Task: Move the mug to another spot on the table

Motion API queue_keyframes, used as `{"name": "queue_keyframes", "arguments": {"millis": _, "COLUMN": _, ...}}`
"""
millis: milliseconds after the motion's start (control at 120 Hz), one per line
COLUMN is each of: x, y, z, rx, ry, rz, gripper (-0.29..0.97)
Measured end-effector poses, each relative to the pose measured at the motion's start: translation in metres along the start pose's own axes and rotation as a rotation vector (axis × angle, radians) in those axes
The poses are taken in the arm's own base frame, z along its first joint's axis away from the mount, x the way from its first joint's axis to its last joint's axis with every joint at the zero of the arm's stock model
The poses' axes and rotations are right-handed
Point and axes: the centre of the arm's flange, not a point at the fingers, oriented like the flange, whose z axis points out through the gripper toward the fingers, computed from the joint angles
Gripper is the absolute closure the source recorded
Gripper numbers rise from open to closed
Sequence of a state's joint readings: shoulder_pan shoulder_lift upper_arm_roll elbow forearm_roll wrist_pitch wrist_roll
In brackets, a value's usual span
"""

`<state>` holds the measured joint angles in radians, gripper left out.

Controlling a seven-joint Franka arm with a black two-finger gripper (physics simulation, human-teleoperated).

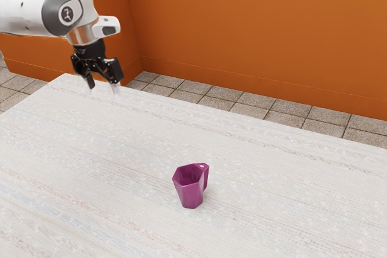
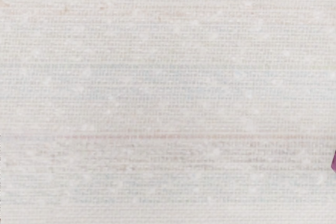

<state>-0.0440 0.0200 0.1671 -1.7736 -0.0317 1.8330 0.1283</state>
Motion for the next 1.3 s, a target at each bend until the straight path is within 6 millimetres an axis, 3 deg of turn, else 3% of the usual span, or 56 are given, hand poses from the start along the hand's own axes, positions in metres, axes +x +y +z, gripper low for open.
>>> {"name": "queue_keyframes", "arguments": {"millis": 142, "x": -0.002, "y": 0.006, "z": -0.007, "rx": -0.001, "ry": 0.011, "rz": 0.013, "gripper": 0.02}}
{"name": "queue_keyframes", "arguments": {"millis": 308, "x": 0.008, "y": 0.020, "z": 0.017, "rx": 0.000, "ry": -0.027, "rz": 0.036, "gripper": 0.02}}
{"name": "queue_keyframes", "arguments": {"millis": 375, "x": 0.017, "y": 0.048, "z": 0.030, "rx": 0.004, "ry": -0.040, "rz": 0.082, "gripper": 0.02}}
{"name": "queue_keyframes", "arguments": {"millis": 517, "x": 0.042, "y": 0.138, "z": 0.063, "rx": 0.017, "ry": -0.054, "rz": 0.230, "gripper": 0.02}}
{"name": "queue_keyframes", "arguments": {"millis": 642, "x": 0.063, "y": 0.179, "z": 0.091, "rx": 0.030, "ry": -0.058, "rz": 0.288, "gripper": 0.02}}
{"name": "queue_keyframes", "arguments": {"millis": 792, "x": 0.061, "y": 0.232, "z": 0.120, "rx": 0.037, "ry": -0.070, "rz": 0.344, "gripper": 0.02}}
{"name": "queue_keyframes", "arguments": {"millis": 958, "x": 0.072, "y": 0.274, "z": 0.152, "rx": 0.045, "ry": -0.081, "rz": 0.339, "gripper": 0.02}}
{"name": "queue_keyframes", "arguments": {"millis": 1100, "x": 0.068, "y": 0.310, "z": 0.178, "rx": 0.074, "ry": -0.100, "rz": 0.345, "gripper": 0.02}}
{"name": "queue_keyframes", "arguments": {"millis": 1208, "x": 0.067, "y": 0.322, "z": 0.192, "rx": 0.099, "ry": -0.108, "rz": 0.328, "gripper": 0.02}}
{"name": "queue_keyframes", "arguments": {"millis": 1300, "x": 0.068, "y": 0.320, "z": 0.205, "rx": 0.116, "ry": -0.123, "rz": 0.294, "gripper": 0.02}}
